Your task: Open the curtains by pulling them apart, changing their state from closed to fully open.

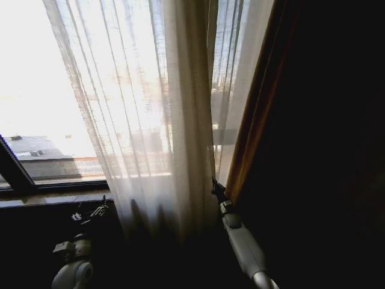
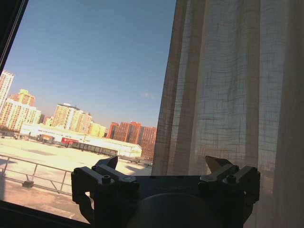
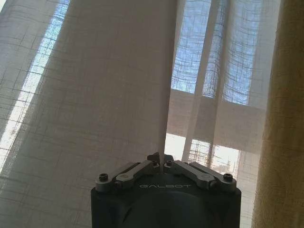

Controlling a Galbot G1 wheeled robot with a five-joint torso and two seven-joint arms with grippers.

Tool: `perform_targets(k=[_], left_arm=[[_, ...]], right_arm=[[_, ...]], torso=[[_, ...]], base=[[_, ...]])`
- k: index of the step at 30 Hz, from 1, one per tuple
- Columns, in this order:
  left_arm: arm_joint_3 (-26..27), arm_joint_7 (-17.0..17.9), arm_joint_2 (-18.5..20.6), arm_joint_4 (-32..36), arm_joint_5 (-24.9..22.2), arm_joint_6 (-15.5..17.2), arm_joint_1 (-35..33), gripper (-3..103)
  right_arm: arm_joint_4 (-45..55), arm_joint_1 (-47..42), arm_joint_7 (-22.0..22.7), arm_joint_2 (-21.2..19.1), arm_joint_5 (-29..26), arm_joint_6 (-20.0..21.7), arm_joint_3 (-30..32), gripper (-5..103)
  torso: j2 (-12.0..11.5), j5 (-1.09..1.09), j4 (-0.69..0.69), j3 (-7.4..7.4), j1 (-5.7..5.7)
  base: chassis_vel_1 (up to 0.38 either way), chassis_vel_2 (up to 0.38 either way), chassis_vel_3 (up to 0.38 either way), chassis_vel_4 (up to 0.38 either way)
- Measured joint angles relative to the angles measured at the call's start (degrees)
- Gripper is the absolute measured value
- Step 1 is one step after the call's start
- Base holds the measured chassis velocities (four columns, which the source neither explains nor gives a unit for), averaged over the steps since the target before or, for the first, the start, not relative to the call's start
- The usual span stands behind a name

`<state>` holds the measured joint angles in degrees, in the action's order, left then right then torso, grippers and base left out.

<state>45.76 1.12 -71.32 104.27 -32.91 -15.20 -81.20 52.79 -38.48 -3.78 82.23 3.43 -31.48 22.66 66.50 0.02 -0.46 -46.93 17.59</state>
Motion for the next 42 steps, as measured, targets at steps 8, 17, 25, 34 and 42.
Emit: perform_targets(k=[8,17,25,34,42], left_arm=[[-0.01,0.0,0.0,0.0,0.0,0.0,0.0,100],[-0.03,-0.02,0.0,0.0,0.0,0.0,0.0,100],[-0.02,-0.02,0.0,0.0,0.0,0.0,0.0,100],[-0.02,-0.02,0.0,0.0,0.0,0.0,0.0,100],[-0.02,-0.02,0.0,0.0,0.0,0.0,0.0,100]], right_arm=[[-4.98,3.63,3.97,1.29,1.72,1.7,0.27,0],[-2.08,2.24,5.01,-0.67,-0.74,1.21,0.01,4],[0.09,0.51,3.11,-1.38,0.46,0.21,0.75,25],[2.89,-1.19,2.92,-1.28,0.15,0.09,0.17,59],[6.46,-3.71,2.98,-0.86,0.19,0.39,-0.99,91]], torso=[[0.0,-0.02,0.06,0.0,0.0],[0.0,-0.01,0.02,0.0,0.0],[0.0,-0.02,0.02,0.0,0.0],[0.0,-0.02,0.02,0.0,0.0],[0.0,-0.03,0.03,0.01,-0.01]], base=[[0.0,0.0,0.0,0.0],[0.0,0.0,0.0,0.0],[0.0,0.0,0.0,0.0],[0.042,0.015,-0.047,-0.024],[0.208,0.101,-0.179,-0.117]])
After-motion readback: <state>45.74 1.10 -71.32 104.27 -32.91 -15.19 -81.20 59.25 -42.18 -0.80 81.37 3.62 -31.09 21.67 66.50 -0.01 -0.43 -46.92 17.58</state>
